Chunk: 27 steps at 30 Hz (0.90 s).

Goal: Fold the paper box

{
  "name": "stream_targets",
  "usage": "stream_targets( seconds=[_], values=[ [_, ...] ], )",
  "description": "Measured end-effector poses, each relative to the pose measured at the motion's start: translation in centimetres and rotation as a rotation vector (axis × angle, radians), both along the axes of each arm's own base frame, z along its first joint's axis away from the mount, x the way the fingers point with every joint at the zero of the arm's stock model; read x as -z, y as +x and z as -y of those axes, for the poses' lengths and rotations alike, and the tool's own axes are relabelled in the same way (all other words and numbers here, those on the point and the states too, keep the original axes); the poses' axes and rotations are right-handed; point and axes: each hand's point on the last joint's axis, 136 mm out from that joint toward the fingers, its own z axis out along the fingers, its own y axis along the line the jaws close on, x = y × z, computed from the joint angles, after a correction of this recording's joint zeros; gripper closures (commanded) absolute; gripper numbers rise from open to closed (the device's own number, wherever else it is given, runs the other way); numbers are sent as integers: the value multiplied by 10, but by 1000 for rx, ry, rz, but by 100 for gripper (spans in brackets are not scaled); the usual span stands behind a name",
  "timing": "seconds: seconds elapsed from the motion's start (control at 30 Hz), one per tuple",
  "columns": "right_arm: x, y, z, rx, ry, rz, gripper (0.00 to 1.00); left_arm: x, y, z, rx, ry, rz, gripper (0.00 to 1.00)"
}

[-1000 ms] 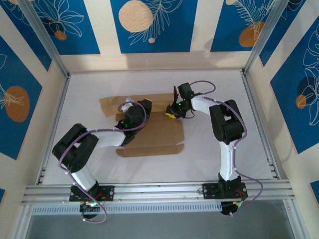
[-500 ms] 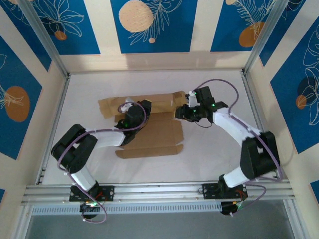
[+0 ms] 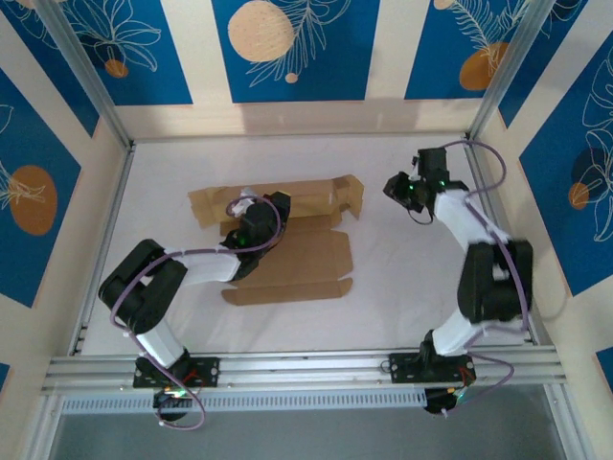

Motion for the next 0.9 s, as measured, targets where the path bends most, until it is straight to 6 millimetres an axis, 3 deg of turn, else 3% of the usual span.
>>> stream_targets(
  seconds=[0.1,0.2,0.3,0.6,0.77,0.9],
  values=[
    [32,18,-11,-53,29,-75,63,0,0,0,-1,-3,-6,100],
    [45,11,-20,-111,53,-100,63,-2,-1,1,7,-12,-26,100],
    [39,9,-32,-208,34,-21,63,-13,-2,3,22,-24,-44,100],
    [6,-31,-91,-621,-74,316,63,-54,-5,5,55,-47,-75,100],
    [-10,-57,-106,-749,-48,470,64,-47,-4,4,76,-65,-117,100],
    [-22,-67,-124,-849,-39,549,63,-29,-5,4,81,-72,-162,100]
  ],
)
